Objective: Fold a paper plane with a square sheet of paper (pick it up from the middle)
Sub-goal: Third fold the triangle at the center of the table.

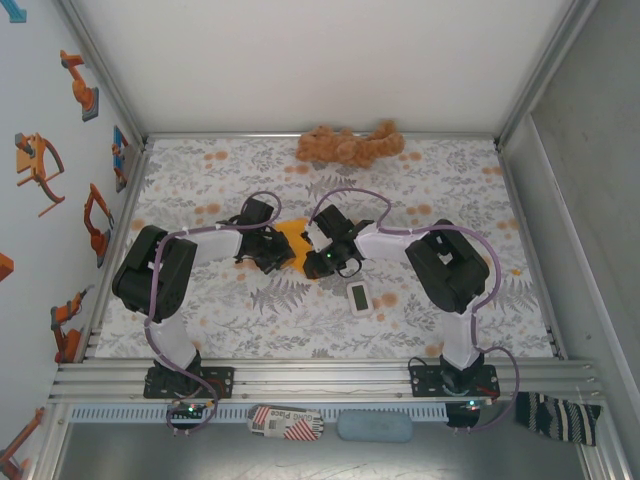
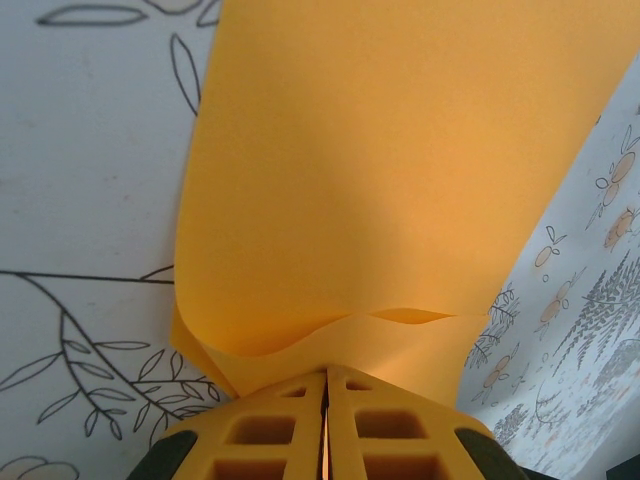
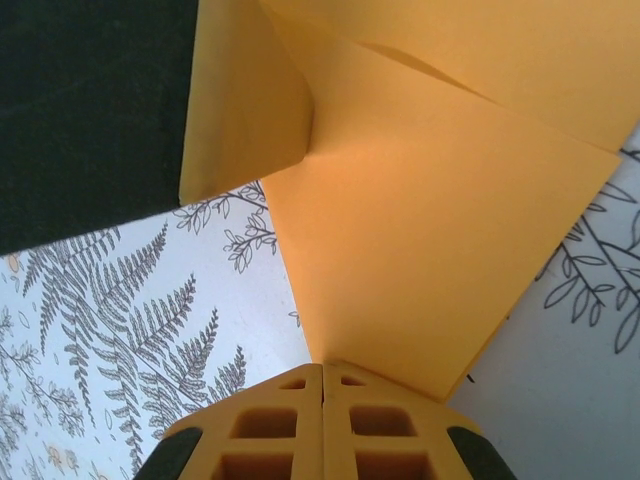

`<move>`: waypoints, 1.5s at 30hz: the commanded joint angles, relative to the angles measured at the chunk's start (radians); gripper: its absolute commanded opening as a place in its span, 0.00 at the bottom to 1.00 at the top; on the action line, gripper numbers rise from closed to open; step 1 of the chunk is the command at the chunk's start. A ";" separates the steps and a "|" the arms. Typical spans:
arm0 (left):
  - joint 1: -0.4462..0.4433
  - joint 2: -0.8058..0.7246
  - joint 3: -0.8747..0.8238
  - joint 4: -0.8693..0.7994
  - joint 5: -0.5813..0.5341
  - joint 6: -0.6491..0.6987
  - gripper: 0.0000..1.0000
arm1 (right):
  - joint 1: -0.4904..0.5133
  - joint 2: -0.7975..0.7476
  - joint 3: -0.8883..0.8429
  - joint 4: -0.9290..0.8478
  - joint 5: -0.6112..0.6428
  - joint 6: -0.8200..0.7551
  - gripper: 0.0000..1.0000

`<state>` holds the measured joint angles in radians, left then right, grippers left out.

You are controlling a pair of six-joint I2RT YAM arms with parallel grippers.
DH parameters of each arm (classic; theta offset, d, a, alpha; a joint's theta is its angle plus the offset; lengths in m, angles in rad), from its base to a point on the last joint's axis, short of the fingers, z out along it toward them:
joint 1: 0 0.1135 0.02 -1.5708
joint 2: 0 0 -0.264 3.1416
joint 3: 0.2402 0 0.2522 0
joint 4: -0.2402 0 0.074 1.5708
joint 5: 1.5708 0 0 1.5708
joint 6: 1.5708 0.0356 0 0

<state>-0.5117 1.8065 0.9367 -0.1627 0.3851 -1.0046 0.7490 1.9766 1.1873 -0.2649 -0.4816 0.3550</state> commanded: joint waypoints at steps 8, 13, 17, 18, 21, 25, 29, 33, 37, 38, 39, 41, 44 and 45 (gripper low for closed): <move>-0.001 0.089 -0.032 -0.123 -0.112 0.032 0.10 | 0.006 -0.051 -0.080 -0.123 -0.011 -0.140 0.00; -0.001 0.091 -0.026 -0.123 -0.106 0.033 0.10 | -0.004 -0.112 -0.101 -0.128 0.000 -0.158 0.00; -0.001 0.090 -0.020 -0.123 -0.103 0.035 0.10 | -0.004 -0.188 -0.109 -0.088 -0.010 -0.160 0.00; -0.001 0.090 -0.019 -0.123 -0.102 0.035 0.10 | -0.004 -0.199 -0.109 -0.075 -0.019 -0.152 0.00; -0.001 0.090 -0.015 -0.123 -0.101 0.035 0.10 | -0.001 -0.184 -0.097 -0.026 -0.053 -0.103 0.00; -0.002 0.090 -0.014 -0.122 -0.100 0.033 0.10 | 0.000 -0.125 -0.058 0.018 -0.031 -0.041 0.00; -0.001 0.086 -0.014 -0.124 -0.100 0.033 0.10 | 0.001 -0.071 -0.016 0.018 -0.003 -0.021 0.00; -0.002 0.086 -0.010 -0.124 -0.092 0.034 0.10 | 0.001 -0.040 0.009 0.004 0.010 -0.026 0.00; -0.002 0.081 -0.001 -0.124 -0.086 0.038 0.10 | 0.001 -0.015 0.019 -0.014 0.011 -0.030 0.00; -0.002 0.075 0.000 -0.124 -0.088 0.042 0.10 | 0.001 -0.013 0.016 -0.015 0.012 -0.031 0.00; -0.002 0.071 0.005 -0.122 -0.086 0.048 0.11 | 0.001 -0.012 0.010 -0.014 0.014 -0.033 0.00; -0.002 0.059 0.020 -0.123 -0.085 0.062 0.11 | 0.001 -0.008 0.001 -0.015 0.021 -0.038 0.00; -0.002 0.034 0.049 -0.116 -0.070 0.089 0.12 | 0.001 0.001 -0.011 -0.028 0.030 -0.048 0.00; -0.001 0.023 0.056 -0.106 -0.064 0.098 0.13 | 0.001 0.004 -0.016 -0.029 0.032 -0.048 0.00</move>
<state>-0.5121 1.8168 0.9791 -0.2180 0.3805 -0.9565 0.7486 1.9667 1.1793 -0.2653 -0.4740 0.3176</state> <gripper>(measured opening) 0.126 0.049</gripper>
